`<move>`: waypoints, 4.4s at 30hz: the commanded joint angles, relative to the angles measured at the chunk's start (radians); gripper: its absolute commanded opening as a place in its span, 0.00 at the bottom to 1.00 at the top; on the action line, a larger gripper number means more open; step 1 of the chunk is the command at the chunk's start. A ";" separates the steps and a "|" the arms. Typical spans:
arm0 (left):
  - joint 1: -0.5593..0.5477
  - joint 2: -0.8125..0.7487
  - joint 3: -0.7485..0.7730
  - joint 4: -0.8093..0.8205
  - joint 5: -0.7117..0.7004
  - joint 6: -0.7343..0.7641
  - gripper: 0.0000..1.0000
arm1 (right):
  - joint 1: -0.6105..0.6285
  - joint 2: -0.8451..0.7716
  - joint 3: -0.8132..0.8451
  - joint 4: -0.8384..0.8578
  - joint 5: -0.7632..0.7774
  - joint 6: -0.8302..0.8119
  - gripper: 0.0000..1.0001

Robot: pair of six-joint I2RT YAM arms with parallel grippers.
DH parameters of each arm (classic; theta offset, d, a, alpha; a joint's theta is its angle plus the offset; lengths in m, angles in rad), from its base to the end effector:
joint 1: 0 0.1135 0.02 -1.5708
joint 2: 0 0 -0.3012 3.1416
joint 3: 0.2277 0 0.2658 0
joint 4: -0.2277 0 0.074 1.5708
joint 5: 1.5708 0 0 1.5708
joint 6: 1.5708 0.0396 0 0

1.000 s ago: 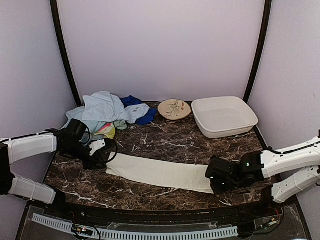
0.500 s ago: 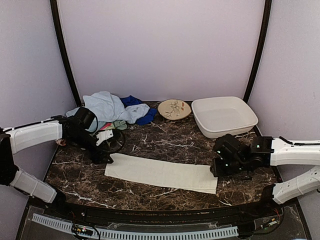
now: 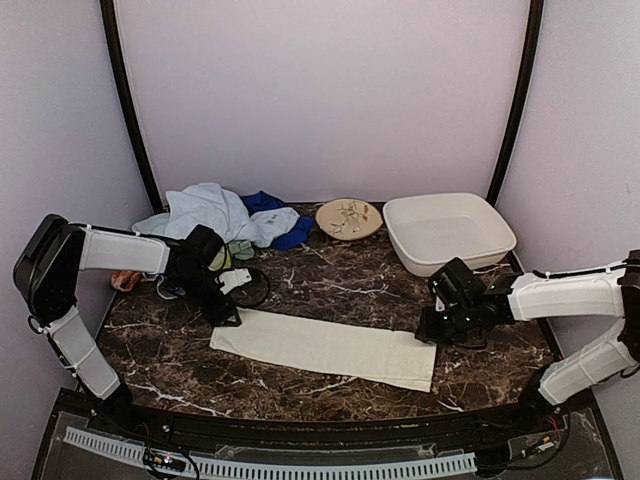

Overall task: Roll the towels
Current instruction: Smooth out the towel at the center of the board.

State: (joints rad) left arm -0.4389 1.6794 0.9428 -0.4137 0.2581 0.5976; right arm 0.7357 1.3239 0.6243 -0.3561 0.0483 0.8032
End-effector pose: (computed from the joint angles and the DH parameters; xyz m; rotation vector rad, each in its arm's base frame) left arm 0.2950 -0.1496 0.1809 1.3960 2.2978 -0.3022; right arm 0.1785 0.1590 0.1859 0.1084 2.7015 0.4485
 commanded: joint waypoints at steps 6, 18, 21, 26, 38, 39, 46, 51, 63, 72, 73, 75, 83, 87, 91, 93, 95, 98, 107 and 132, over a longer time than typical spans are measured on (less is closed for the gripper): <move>0.003 -0.038 -0.130 0.086 -0.083 -0.032 0.61 | -0.019 -0.021 -0.003 -0.176 0.192 0.026 0.32; 0.002 -0.093 -0.128 0.096 -0.103 -0.011 0.64 | 0.081 -0.113 0.077 -0.239 0.111 0.120 0.43; 0.002 -0.092 -0.134 0.099 -0.115 -0.003 0.64 | 0.133 -0.203 0.034 -0.273 0.120 0.195 0.44; 0.003 -0.080 -0.144 0.106 -0.134 0.009 0.64 | 0.272 -0.288 -0.010 -0.251 0.102 0.262 0.24; 0.002 -0.080 -0.165 0.128 -0.182 0.035 0.65 | 0.451 -0.052 -0.028 -0.110 0.036 0.255 0.00; 0.002 -0.082 -0.168 0.131 -0.185 0.038 0.65 | 0.454 -0.037 -0.028 -0.116 0.042 0.255 0.00; 0.002 -0.092 -0.197 0.162 -0.219 0.065 0.68 | 0.457 0.029 -0.037 -0.206 0.076 0.276 0.00; 0.002 -0.103 -0.246 0.214 -0.262 0.112 0.69 | 0.449 0.057 -0.014 -0.320 0.142 0.310 0.00; 0.002 -0.128 -0.304 0.261 -0.298 0.166 0.69 | 0.404 0.062 -0.010 -0.408 0.197 0.296 0.00; 0.003 -0.125 -0.279 0.229 -0.263 0.127 0.69 | 0.346 -0.110 0.038 -0.451 0.189 0.287 0.00; 0.001 -0.127 -0.275 0.219 -0.252 0.119 0.69 | 0.336 -0.133 0.046 -0.433 0.175 0.282 0.05; -0.003 -0.134 -0.255 0.203 -0.234 0.101 0.69 | 0.310 -0.159 0.067 -0.403 0.156 0.271 0.15; -0.013 -0.150 -0.219 0.159 -0.214 0.080 0.70 | 0.277 -0.114 0.077 -0.274 0.071 0.256 0.29; -0.014 -0.161 -0.223 0.153 -0.211 0.076 0.70 | 0.277 -0.056 0.071 -0.238 0.062 0.246 0.31; -0.014 -0.165 -0.224 0.153 -0.211 0.076 0.70 | 0.270 0.005 0.077 -0.214 0.067 0.223 0.30; -0.016 -0.164 -0.221 0.150 -0.212 0.073 0.70 | 0.269 0.041 0.086 -0.208 0.060 0.212 0.29; -0.016 -0.162 -0.217 0.147 -0.211 0.071 0.70 | 0.269 0.067 0.085 -0.201 0.055 0.207 0.29; -0.018 -0.165 -0.215 0.143 -0.206 0.068 0.70 | 0.269 0.081 0.075 -0.214 0.064 0.203 0.29; -0.023 -0.157 -0.208 0.138 -0.202 0.058 0.71 | 0.270 0.074 0.075 -0.252 0.089 0.194 0.30; -0.027 -0.147 -0.193 0.127 -0.214 0.060 0.71 | 0.325 0.028 0.189 -0.440 0.158 0.193 0.00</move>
State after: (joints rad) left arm -0.4610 1.5238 0.7380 -0.2192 0.0578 0.6613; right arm 1.0290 1.3693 0.7975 -0.7273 0.1902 0.9813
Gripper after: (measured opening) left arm 0.707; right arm 0.005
